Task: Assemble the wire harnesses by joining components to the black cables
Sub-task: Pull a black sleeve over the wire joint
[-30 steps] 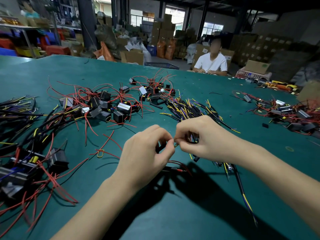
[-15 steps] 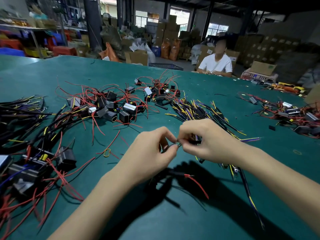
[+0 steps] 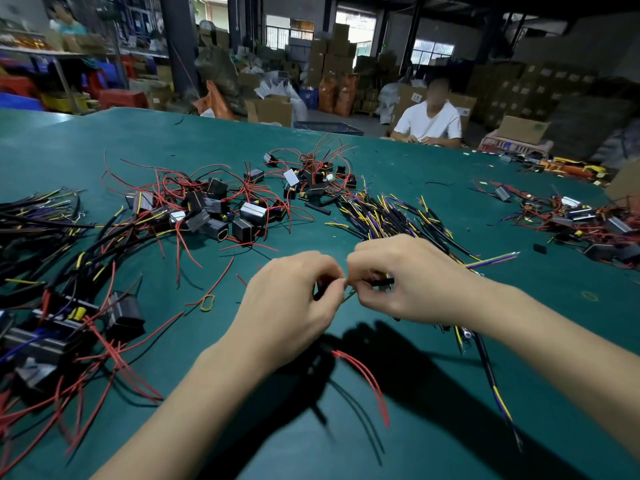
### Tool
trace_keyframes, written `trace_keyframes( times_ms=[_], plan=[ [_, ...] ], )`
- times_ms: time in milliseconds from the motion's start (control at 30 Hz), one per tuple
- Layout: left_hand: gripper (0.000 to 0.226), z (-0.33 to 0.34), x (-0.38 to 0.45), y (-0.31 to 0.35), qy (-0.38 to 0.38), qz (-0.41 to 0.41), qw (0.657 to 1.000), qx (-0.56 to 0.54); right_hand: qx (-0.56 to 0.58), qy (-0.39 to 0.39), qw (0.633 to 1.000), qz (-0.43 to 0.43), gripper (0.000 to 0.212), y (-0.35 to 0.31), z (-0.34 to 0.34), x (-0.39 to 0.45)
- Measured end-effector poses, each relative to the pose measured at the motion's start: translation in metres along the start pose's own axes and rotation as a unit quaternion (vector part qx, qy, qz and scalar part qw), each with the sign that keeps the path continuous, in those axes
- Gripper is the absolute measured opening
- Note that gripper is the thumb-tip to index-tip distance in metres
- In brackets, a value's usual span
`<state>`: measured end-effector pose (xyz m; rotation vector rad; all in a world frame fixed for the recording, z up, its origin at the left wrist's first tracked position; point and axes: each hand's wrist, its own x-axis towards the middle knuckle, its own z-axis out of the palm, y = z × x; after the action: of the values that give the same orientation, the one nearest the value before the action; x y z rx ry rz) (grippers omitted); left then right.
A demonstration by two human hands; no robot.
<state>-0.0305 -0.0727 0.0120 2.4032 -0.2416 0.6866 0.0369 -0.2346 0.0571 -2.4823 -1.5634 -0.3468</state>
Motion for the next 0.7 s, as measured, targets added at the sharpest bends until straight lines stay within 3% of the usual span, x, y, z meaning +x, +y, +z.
trace_keyframes(
  times_ms=[67, 133, 200, 267, 300, 367, 433, 533, 700],
  plan=[
    [0.017, 0.000, 0.004, -0.001, -0.027, -0.093, 0.991, -0.093, -0.167, 0.063, 0.980, -0.091, 0.009, -0.004, 0.006, -0.001],
    [0.024, -0.004, 0.010, -0.005, -0.076, -0.188, 0.954, -0.221, -0.274, 0.105, 0.942, -0.161, 0.017, -0.005, 0.011, -0.001],
    [0.027, -0.010, 0.013, -0.008, -0.132, -0.264, 0.901, -0.318, -0.296, 0.136, 0.927, -0.187, 0.019, -0.004, 0.015, 0.001],
    [0.024, -0.014, 0.012, -0.011, -0.155, -0.285, 0.883, -0.339, -0.241, 0.125, 0.951, -0.150, 0.014, -0.004, 0.017, 0.003],
    [0.021, -0.014, 0.012, -0.011, -0.143, -0.267, 0.898, -0.319, -0.180, 0.105, 0.972, -0.110, 0.012, -0.005, 0.017, 0.005],
    [0.015, -0.010, 0.009, -0.012, -0.092, -0.167, 0.960, -0.204, -0.025, 0.050, 0.998, -0.012, 0.010, -0.003, 0.013, 0.007],
    [0.008, -0.007, 0.005, -0.010, -0.053, -0.048, 0.995, -0.075, 0.107, 0.009, 0.993, 0.050, 0.009, -0.001, 0.009, 0.007],
    [0.008, -0.007, 0.002, -0.011, -0.037, 0.050, 0.998, 0.024, 0.210, -0.008, 0.973, 0.093, 0.015, -0.001, 0.005, 0.009],
    [0.011, -0.009, 0.003, -0.011, -0.021, 0.120, 0.989, 0.082, 0.280, -0.050, 0.950, 0.130, 0.024, 0.001, 0.001, 0.008]
  ],
)
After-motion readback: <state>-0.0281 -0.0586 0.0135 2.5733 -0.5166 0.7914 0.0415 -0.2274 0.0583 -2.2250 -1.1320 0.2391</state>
